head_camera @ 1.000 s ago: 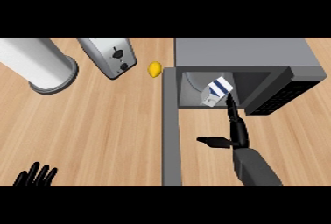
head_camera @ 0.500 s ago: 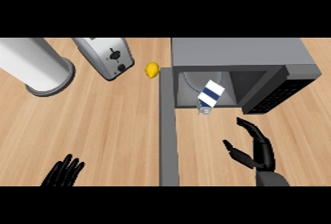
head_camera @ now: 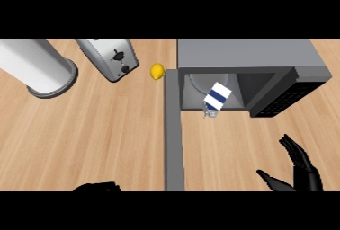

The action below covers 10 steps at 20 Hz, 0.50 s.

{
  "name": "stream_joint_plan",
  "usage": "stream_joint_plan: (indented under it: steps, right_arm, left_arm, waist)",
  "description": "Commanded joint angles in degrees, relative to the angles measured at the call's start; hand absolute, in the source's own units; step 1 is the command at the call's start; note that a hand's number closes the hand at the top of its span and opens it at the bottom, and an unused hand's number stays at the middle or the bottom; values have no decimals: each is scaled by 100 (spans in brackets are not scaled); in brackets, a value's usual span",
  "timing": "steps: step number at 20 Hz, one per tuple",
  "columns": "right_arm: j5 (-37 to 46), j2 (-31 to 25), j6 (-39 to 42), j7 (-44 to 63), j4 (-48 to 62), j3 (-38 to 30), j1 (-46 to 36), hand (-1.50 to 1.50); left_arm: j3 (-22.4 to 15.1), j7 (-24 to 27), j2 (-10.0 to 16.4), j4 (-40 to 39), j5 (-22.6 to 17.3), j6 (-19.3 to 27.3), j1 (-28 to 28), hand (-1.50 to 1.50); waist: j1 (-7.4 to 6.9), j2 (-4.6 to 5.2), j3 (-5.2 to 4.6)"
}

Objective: Pick up the milk, place it into the microwave and close the microwave

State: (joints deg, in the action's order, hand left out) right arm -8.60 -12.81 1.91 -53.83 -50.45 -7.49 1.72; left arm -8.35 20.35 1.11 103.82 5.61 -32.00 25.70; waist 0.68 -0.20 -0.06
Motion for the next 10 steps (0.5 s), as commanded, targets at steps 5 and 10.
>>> stream_joint_plan:
  steps: [5,10]
  right_arm:
    - [-415,-342,552,-53,-748,-314,899,-150]
    - [-554,-669,914,0,-209,-604,615,-150]
  left_arm:
    - [-940,-289,-109,-895,265,1751,-1169,150]
    - [-875,-411,-110,-1702,555,1821,-2347,150]
  waist:
    - [-7,14,1]
    - [-21,24,6]
